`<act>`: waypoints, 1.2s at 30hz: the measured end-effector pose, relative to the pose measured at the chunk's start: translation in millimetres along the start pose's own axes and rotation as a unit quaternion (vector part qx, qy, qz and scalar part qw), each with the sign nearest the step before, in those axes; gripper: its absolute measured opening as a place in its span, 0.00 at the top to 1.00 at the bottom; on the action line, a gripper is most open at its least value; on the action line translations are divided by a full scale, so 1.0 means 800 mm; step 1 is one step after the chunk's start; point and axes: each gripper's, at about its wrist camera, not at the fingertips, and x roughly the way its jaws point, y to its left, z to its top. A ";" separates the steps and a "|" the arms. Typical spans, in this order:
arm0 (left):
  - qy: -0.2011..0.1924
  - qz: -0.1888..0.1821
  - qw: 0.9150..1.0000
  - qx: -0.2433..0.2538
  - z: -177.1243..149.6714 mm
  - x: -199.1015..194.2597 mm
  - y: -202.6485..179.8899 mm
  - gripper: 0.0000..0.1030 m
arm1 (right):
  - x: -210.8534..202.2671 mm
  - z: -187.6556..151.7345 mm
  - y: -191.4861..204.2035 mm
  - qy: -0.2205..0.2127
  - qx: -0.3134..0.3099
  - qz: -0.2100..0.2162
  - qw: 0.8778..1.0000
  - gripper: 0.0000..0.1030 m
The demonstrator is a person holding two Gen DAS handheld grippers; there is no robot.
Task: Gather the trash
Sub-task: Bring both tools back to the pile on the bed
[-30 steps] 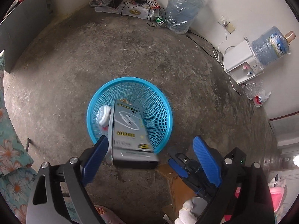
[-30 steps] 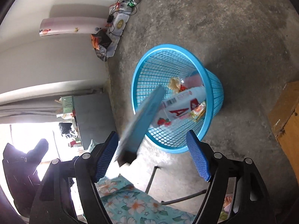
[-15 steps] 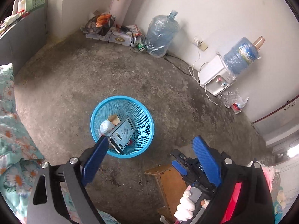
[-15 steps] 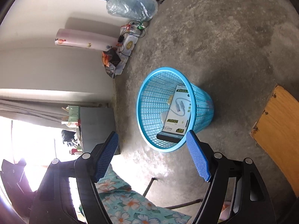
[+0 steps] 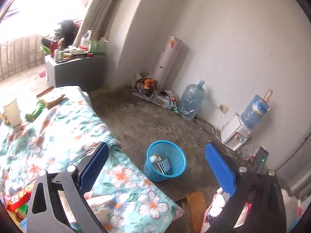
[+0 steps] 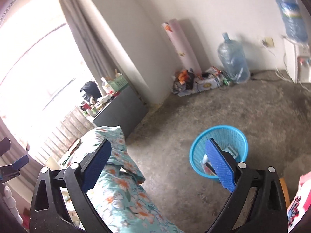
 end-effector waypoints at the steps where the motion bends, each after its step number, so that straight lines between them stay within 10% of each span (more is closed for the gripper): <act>1: -0.012 0.010 1.000 -0.016 -0.007 -0.018 0.014 0.06 | -0.005 -0.002 0.016 -0.004 -0.021 0.007 1.000 0.08; 9: -0.079 0.056 0.992 -0.078 -0.063 -0.146 0.093 0.06 | -0.016 -0.031 0.115 0.004 -0.154 0.018 0.988 0.08; 19: -0.156 0.126 0.972 -0.120 -0.108 -0.262 0.161 0.06 | -0.037 -0.040 0.163 0.096 -0.134 0.141 0.976 0.08; 36: -0.154 0.150 0.963 -0.163 -0.189 -0.310 0.238 0.06 | -0.016 -0.104 0.210 0.254 -0.092 0.202 0.941 0.08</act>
